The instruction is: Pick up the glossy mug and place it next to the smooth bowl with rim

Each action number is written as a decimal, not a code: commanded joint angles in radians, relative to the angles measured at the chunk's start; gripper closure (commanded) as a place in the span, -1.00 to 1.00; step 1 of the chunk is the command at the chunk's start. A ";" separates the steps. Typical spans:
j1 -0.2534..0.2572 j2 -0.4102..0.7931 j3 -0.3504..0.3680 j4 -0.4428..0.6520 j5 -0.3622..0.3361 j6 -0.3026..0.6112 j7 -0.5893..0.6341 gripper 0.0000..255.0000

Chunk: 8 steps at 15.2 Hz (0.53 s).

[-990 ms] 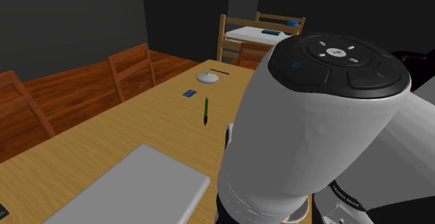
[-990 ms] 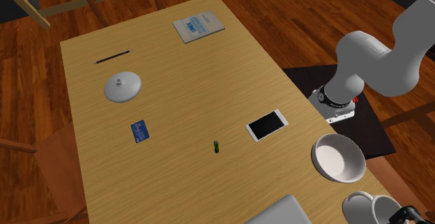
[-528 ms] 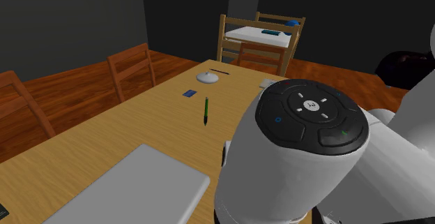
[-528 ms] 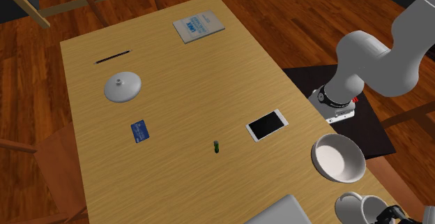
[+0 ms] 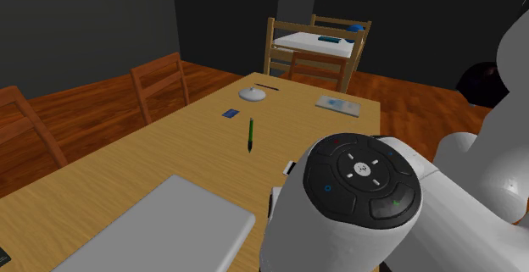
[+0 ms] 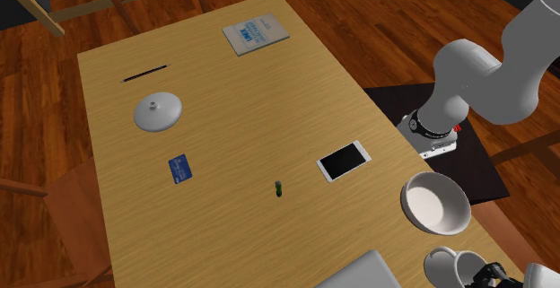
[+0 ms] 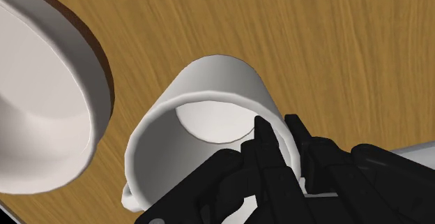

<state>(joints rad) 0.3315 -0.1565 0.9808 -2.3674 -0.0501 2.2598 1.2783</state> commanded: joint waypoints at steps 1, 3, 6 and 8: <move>-0.001 0.002 0.001 0.000 -0.002 0.002 0.002 1.00; -0.001 0.002 0.001 0.000 -0.002 0.002 0.002 1.00; -0.001 0.002 0.001 0.000 -0.002 0.002 0.002 -1.00; -0.001 0.002 0.001 0.000 -0.002 0.002 0.002 -1.00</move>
<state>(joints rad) 0.3308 -0.1544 0.9820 -2.3676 -0.0524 2.2616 1.2804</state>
